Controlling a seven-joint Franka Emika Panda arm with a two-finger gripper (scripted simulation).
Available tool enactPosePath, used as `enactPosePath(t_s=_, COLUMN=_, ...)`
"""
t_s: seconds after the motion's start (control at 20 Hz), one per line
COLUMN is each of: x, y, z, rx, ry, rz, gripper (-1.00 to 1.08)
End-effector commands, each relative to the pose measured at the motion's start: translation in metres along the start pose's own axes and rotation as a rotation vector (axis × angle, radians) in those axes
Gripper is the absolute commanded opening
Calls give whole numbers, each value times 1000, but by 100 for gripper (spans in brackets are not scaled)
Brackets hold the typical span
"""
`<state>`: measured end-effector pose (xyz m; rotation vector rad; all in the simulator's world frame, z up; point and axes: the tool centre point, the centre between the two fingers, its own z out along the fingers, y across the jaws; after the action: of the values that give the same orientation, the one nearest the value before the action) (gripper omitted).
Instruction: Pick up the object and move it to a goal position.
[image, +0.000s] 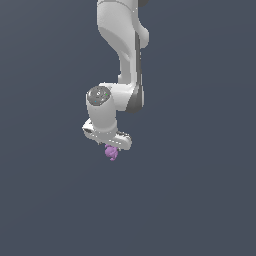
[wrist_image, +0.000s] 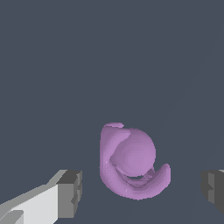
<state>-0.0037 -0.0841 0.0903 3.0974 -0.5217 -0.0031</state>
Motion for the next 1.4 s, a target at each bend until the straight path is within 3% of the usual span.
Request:
enactPosePath(t_s=0.0, x=0, y=-1, z=0, rx=0, ry=1, rz=-1, gripper=100)
enactPosePath(t_s=0.8, x=1, y=0, z=51, rx=1, ry=2, rz=6, gripper=100)
enactPosePath(t_s=0.85, x=1, y=0, z=51, rx=1, ry=2, rz=6, gripper=-100)
enactPosePath(t_s=1.35, x=1, y=-1, z=50, rx=2, ry=3, rz=5, gripper=-100)
